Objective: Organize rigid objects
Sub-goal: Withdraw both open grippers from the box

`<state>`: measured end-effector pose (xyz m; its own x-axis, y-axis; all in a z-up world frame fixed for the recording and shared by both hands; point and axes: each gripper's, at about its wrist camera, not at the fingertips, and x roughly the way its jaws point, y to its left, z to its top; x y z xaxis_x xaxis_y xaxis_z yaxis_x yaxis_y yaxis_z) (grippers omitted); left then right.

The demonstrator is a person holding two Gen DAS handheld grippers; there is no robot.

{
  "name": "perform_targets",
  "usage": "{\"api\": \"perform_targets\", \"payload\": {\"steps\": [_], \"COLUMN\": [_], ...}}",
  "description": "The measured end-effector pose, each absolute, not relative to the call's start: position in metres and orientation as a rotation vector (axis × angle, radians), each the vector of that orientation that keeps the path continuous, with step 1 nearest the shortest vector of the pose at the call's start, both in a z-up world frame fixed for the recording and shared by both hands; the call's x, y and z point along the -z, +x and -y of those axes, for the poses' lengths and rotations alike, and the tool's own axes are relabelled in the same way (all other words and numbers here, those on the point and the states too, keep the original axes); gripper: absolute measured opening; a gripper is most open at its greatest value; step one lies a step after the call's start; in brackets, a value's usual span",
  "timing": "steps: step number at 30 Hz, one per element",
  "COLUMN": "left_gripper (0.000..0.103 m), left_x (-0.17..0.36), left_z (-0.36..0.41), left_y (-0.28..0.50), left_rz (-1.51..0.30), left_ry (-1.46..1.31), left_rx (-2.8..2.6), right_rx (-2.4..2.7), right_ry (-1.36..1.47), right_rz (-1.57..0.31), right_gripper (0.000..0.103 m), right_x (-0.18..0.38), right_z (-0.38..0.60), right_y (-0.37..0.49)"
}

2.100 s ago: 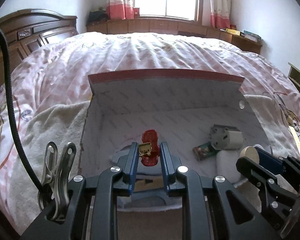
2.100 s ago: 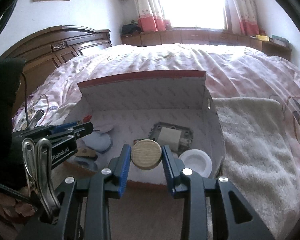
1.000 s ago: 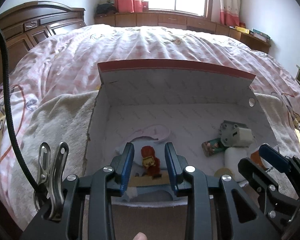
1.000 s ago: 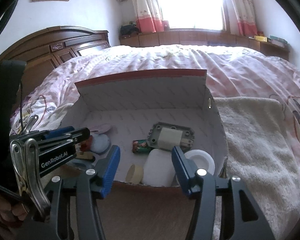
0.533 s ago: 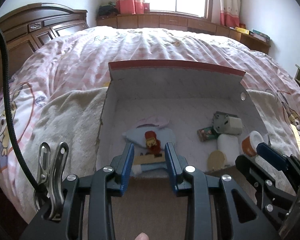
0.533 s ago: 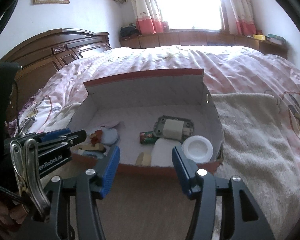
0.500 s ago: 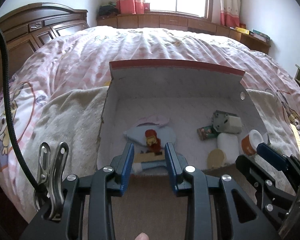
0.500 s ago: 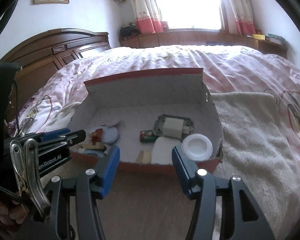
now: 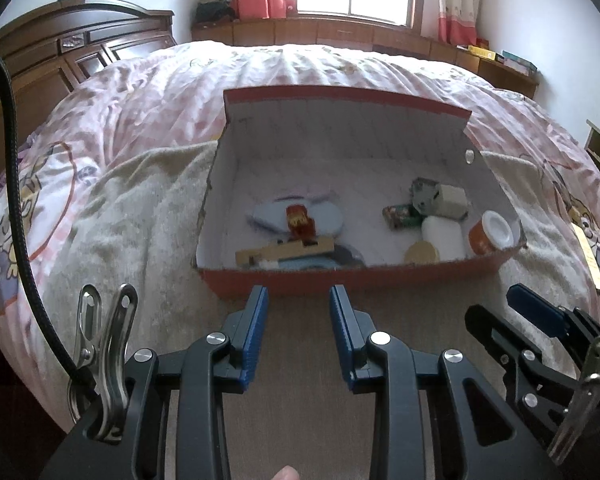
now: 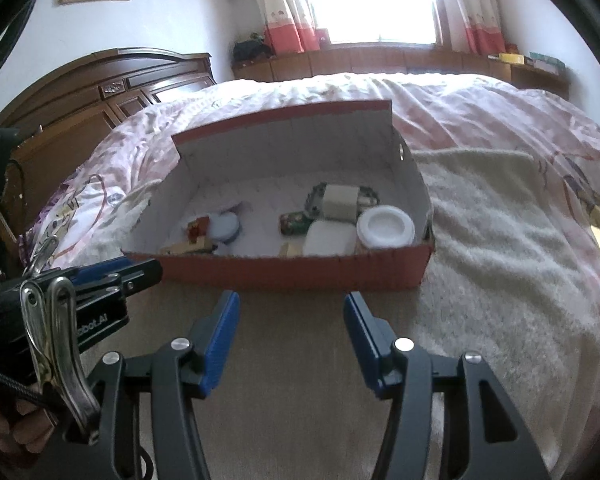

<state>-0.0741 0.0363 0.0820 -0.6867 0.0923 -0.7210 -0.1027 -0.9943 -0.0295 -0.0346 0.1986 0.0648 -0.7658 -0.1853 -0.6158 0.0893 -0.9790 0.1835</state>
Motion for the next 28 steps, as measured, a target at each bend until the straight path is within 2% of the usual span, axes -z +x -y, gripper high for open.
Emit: {"api": "perform_targets", "payload": {"steps": [28], "left_gripper": [0.033], "left_x": [-0.059], "left_z": [-0.042], "left_y": [-0.071], "left_rz": [-0.044], "left_ry": [-1.291], "left_rx": [-2.757], "right_rx": [2.788], "right_ry": [1.106], "right_rz": [0.276], "right_gripper": [0.057], "right_x": [-0.040], "right_z": [-0.203], "right_y": [-0.035]}}
